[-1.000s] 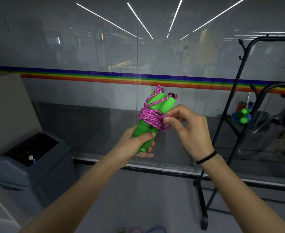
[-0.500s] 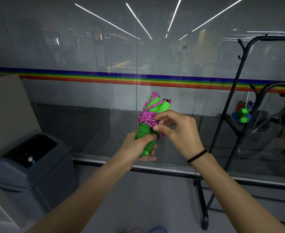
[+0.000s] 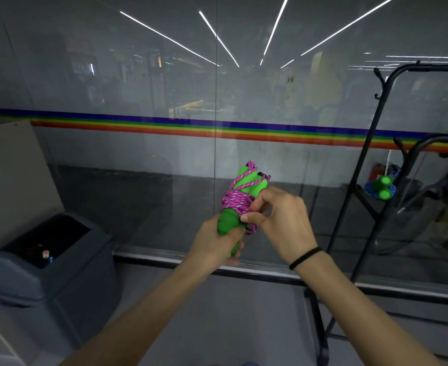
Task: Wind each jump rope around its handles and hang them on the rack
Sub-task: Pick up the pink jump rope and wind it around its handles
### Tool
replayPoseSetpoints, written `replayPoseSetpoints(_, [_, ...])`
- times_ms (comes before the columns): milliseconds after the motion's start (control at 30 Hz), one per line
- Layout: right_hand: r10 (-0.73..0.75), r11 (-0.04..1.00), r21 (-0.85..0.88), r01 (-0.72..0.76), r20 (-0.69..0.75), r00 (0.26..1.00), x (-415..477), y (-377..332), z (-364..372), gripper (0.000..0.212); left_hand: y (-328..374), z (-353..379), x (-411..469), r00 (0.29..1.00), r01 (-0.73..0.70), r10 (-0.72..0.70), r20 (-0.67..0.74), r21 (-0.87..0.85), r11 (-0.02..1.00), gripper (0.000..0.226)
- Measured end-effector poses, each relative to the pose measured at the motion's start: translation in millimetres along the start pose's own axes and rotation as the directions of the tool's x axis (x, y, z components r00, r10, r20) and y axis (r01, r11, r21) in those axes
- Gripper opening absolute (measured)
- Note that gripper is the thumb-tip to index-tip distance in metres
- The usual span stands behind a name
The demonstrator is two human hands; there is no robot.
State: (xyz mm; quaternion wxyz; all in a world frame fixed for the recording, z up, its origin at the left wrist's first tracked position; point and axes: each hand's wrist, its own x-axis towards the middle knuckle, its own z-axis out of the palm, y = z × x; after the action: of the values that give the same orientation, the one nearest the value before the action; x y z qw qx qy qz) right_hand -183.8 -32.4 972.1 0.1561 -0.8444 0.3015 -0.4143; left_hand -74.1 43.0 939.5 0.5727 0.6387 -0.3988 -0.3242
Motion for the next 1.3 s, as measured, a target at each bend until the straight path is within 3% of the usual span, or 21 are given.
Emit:
replayPoseSetpoints(167, [-0.102, 0.994, -0.058, 0.096, -0.106, 0.989, -9.2, 0.0, 10.9, 0.024, 3.6, 1.7, -2.0, 1.0, 0.027, -0.028, -0.005, -0.043, 0.999, 0.007])
replayPoseSetpoints(300, [-0.123, 0.99, -0.081, 0.115, -0.102, 0.987, -11.8, 3.3, 15.0, 0.019, 4.8, 1.9, -3.9, 0.998, 0.058, -0.058, 0.002, -0.076, 0.995, 0.004])
replayPoseSetpoints(400, [-0.111, 0.994, -0.01, 0.11, -0.057, 0.992, -11.0, 6.3, 12.5, 0.016, 5.2, 0.4, -3.9, 0.997, 0.072, -0.071, 0.02, -0.082, 0.994, 0.005])
replayPoseSetpoints(533, [0.012, 0.99, 0.141, -0.011, -0.005, 1.0, -5.5, 7.4, 4.3, 0.019, 3.0, -0.3, -4.2, 0.997, 0.08, -0.078, 0.025, -0.074, 0.994, 0.01])
replayPoseSetpoints(733, [0.059, 0.959, 0.277, -0.053, -0.016, 0.998, -5.9, 7.1, 4.5, 0.014, 3.8, -2.6, -4.9, 1.0, 0.015, -0.014, 0.026, -0.048, 0.999, 0.011])
replayPoseSetpoints(900, [0.02, 0.971, 0.239, -0.008, -0.048, 0.999, -7.2, 9.8, 6.9, 0.011, 2.6, -5.7, -5.0, 0.998, 0.044, -0.042, 0.039, -0.052, 0.998, 0.01])
replayPoseSetpoints(1167, [-0.15, 0.98, 0.119, 0.162, -0.104, 0.983, -12.1, 16.1, 18.2, 0.007, 3.5, -0.6, -4.8, 0.985, 0.173, -0.168, 0.043, -0.199, 0.965, 0.002])
replayPoseSetpoints(1300, [-0.053, 0.974, 0.218, 0.068, -0.074, 0.996, -10.3, 16.6, 17.7, 0.01, 1.2, -1.1, -5.1, 0.989, 0.149, -0.145, 0.038, -0.151, 0.977, 0.002])
